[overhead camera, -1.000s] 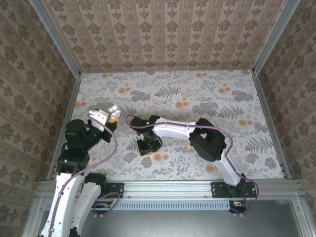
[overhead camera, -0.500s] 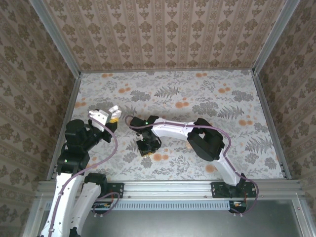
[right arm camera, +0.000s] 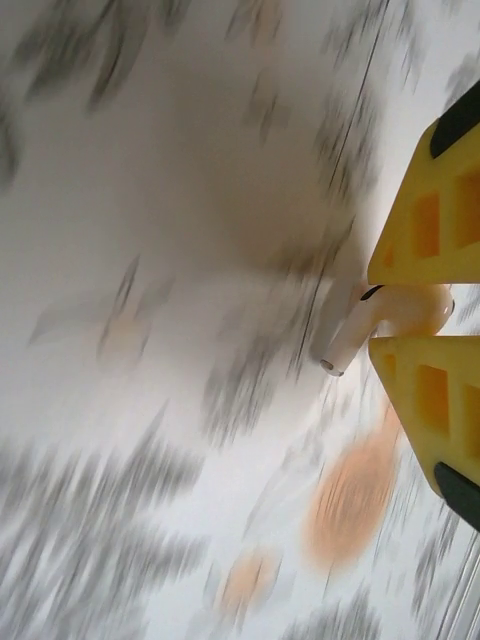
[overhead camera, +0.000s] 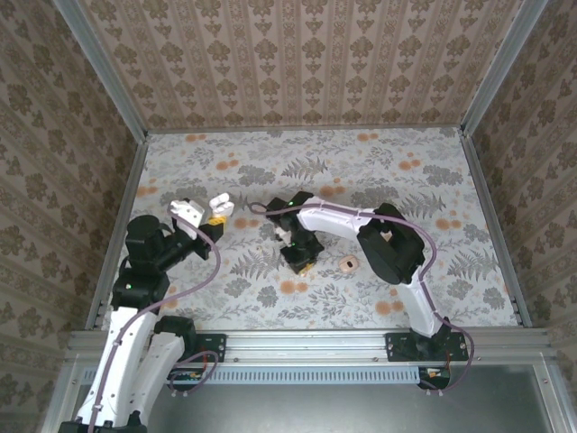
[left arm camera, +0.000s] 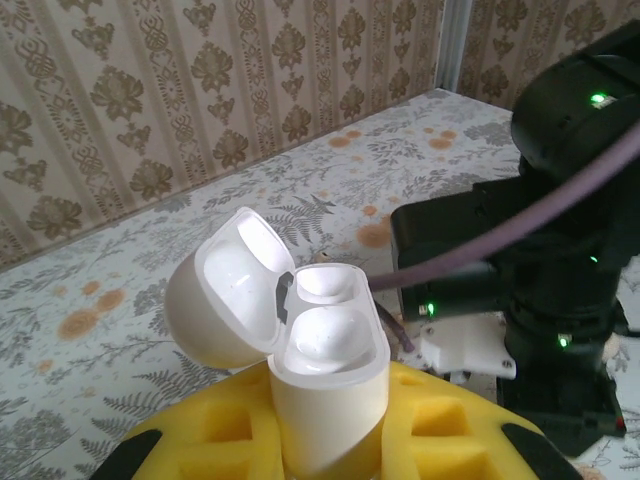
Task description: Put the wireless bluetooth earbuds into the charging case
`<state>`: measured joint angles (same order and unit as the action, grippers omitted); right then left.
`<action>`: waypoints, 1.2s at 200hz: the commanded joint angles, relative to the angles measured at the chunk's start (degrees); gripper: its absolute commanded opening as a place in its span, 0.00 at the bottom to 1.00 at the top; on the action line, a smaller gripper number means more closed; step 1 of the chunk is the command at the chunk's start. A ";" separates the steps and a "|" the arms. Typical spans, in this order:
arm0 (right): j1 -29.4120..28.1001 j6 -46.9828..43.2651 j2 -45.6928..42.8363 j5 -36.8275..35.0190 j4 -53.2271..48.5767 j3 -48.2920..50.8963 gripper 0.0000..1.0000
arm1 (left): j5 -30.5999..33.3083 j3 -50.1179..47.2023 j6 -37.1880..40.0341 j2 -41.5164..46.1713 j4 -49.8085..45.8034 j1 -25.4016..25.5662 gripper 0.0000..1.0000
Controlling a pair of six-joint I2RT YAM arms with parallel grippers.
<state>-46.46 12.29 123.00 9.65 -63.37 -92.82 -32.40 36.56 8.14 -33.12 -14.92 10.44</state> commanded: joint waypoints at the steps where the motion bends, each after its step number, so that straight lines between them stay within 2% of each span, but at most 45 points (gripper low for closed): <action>1: 1.46 -10.51 0.58 -5.14 -8.67 1.26 0.15 | -3.43 -1.15 -2.57 -0.45 4.54 -0.19 0.00; 14: 2.53 -10.98 1.01 -5.61 -7.46 1.50 0.16 | -3.68 -1.78 -3.25 -0.54 5.54 -0.15 0.00; 41: 4.13 -10.80 -0.37 -6.82 -5.84 0.41 0.35 | -3.72 -2.35 -3.65 -0.54 5.77 -0.09 0.00; 79: 6.49 -7.09 -6.98 -6.75 -3.86 1.35 0.45 | -3.53 -3.29 -4.25 -1.55 8.29 0.26 0.00; 102: 8.25 2.21 -13.26 -7.01 -1.09 4.71 0.44 | -3.81 -2.99 -4.45 -3.26 9.67 0.61 0.00; 118: 8.84 11.13 -19.58 -6.05 4.35 10.88 0.44 | -3.90 -2.81 -4.43 -4.58 10.65 1.01 0.00; 131: 8.85 20.69 -25.17 -3.00 11.97 17.91 0.44 | -3.85 -2.83 -4.43 -5.64 11.54 1.46 0.00; 149: 8.47 34.31 -31.55 3.49 27.41 31.05 0.44 | -3.70 -2.69 -4.37 -6.99 12.58 2.13 0.00; 169: 5.63 45.75 -34.81 0.52 39.59 40.25 0.43 | -3.72 -2.37 -4.28 -8.23 13.14 2.96 0.00; 198: 1.65 52.09 -31.12 -1.87 44.88 41.78 0.44 | -3.76 -1.38 -3.51 -9.57 12.67 4.43 0.00; 240: 1.11 52.64 -27.45 -2.44 44.35 39.91 0.40 | -2.08 -1.26 -3.09 -9.24 12.43 5.68 0.00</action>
<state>-45.39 60.80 94.94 8.84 -21.67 -51.53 -34.70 33.78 4.71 -43.03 -3.81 15.40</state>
